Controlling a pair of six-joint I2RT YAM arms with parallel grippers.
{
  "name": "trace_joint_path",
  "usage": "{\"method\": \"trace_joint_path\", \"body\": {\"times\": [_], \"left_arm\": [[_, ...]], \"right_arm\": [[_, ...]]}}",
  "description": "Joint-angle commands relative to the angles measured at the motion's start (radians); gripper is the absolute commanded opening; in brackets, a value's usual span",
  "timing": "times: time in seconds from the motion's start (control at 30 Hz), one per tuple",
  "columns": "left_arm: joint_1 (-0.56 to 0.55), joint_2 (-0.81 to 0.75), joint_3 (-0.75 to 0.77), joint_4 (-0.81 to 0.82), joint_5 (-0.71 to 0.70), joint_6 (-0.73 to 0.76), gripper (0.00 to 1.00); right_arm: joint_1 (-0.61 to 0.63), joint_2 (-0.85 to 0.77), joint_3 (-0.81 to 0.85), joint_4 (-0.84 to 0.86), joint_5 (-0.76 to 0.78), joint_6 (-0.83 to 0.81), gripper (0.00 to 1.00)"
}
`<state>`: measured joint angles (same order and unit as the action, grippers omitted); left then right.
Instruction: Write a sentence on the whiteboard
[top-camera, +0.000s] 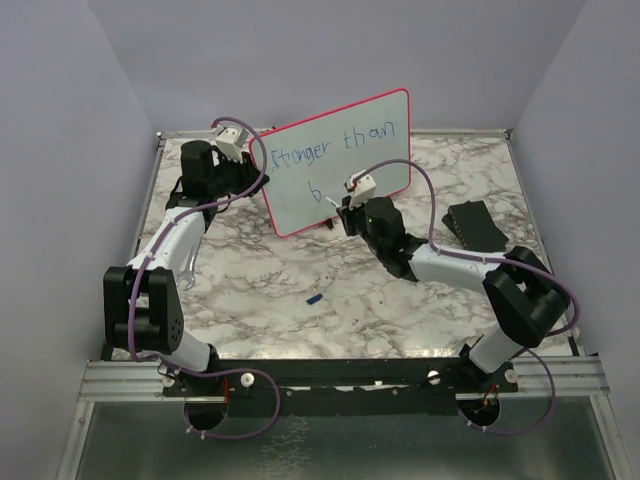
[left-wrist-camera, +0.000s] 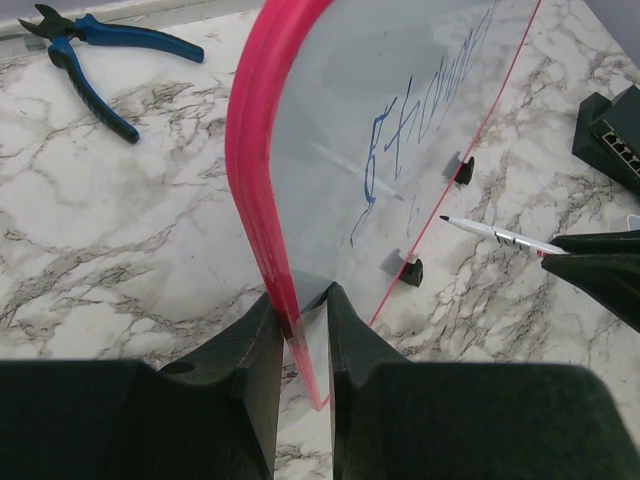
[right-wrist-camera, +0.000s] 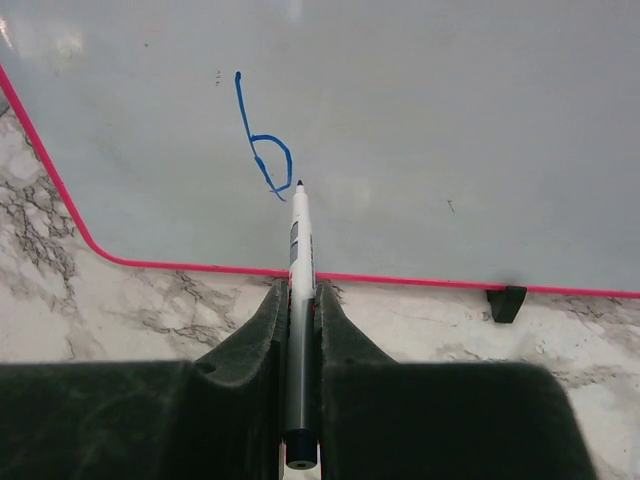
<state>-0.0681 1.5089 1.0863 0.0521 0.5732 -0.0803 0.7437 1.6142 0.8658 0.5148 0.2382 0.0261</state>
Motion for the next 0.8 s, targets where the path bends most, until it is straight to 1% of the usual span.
{"method": "trace_joint_path", "body": {"times": [0.0, 0.63, 0.77], "left_arm": [[-0.011, -0.022, -0.019, -0.026, -0.023, 0.042, 0.05], [-0.01, -0.024, -0.022, -0.026, -0.023, 0.042, 0.05], [-0.01, -0.025, -0.021, -0.026, -0.023, 0.042, 0.05]], "right_arm": [[-0.02, -0.003, 0.018, 0.011, 0.013, -0.002, 0.01], [-0.03, 0.059, 0.072, 0.027, -0.04, -0.013, 0.01], [-0.032, 0.079, 0.087, 0.022, -0.029, -0.017, 0.01]]}}
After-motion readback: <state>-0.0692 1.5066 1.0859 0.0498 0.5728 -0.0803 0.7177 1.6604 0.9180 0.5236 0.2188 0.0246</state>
